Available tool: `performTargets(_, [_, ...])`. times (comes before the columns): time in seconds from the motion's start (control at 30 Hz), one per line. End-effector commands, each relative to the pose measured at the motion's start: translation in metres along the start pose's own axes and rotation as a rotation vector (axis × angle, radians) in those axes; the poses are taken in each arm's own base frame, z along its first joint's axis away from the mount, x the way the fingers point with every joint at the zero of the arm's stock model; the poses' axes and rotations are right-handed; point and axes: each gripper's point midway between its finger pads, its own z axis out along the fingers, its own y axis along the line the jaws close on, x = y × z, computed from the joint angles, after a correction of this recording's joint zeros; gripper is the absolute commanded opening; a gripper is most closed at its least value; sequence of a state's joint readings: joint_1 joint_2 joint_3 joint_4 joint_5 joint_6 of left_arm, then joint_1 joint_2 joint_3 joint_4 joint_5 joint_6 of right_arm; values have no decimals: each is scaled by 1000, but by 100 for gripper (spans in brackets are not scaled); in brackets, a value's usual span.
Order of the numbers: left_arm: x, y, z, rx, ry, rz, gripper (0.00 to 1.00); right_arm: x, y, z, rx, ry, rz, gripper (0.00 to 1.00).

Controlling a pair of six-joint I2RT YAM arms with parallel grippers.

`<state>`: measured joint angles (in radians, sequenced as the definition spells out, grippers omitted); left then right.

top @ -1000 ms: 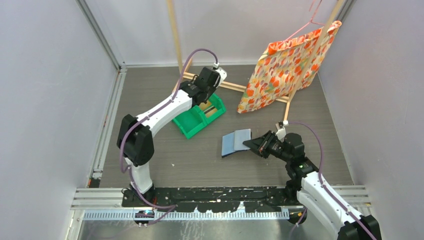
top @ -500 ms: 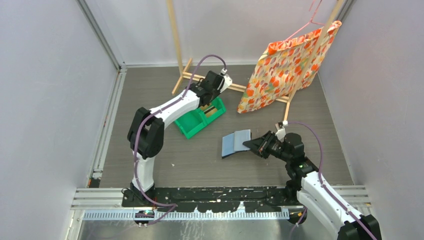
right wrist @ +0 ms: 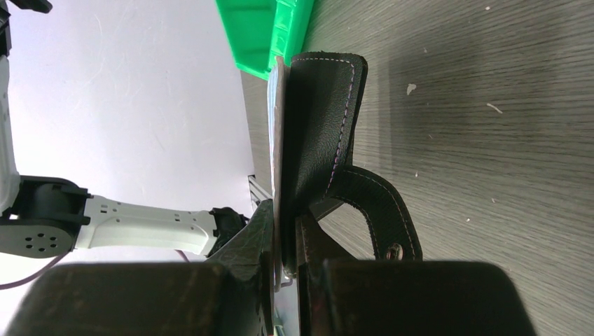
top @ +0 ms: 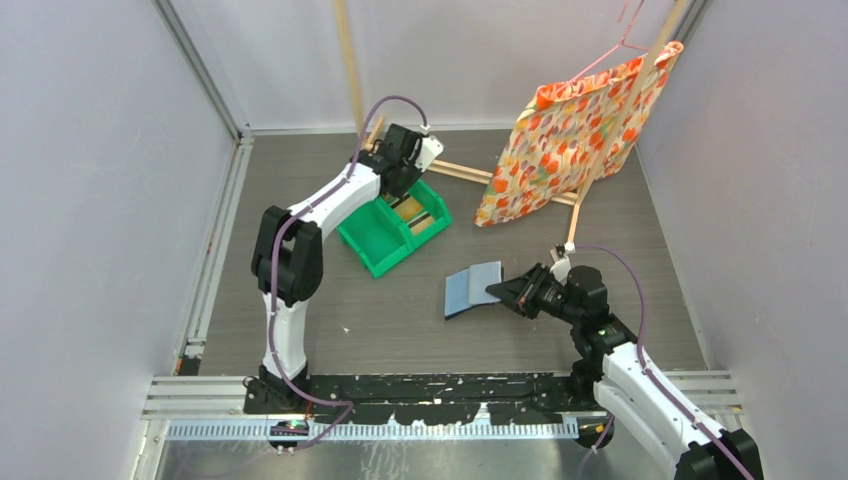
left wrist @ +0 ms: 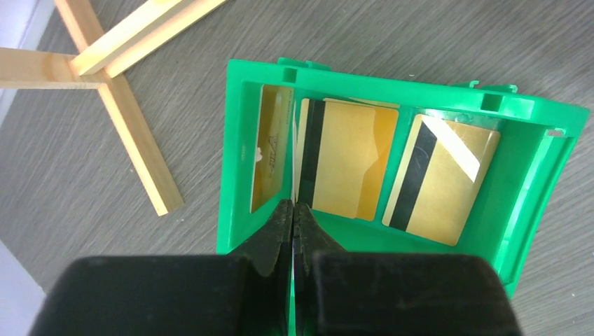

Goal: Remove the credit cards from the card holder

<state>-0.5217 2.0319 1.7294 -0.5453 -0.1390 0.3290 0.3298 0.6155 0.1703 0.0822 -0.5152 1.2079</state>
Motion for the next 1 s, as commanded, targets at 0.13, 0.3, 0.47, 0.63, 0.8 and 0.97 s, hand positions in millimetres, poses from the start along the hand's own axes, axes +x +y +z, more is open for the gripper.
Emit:
performTargets(0.13, [-1,-8,5,126,58,54,0,-9,27,0,-72,-16,-52,1])
performTargets(0.3, [3,-7,11,120,76,62,0,-10,27,2,-63,-13,-53,1])
performTargets(0.47, [8,3,13,54,101,48,0,-11,27,3,-61,-11,-55,1])
performTargets(0.63, [7,15,10,-12,104,25,4,-11,27,6,-64,-3,-48,1])
performTargets(0.8, [7,18,11,-30,111,18,9,-12,28,7,-66,-4,-48,1])
performTargets(0.97, [7,18,11,-35,115,12,12,-11,27,6,-66,-5,-45,1])
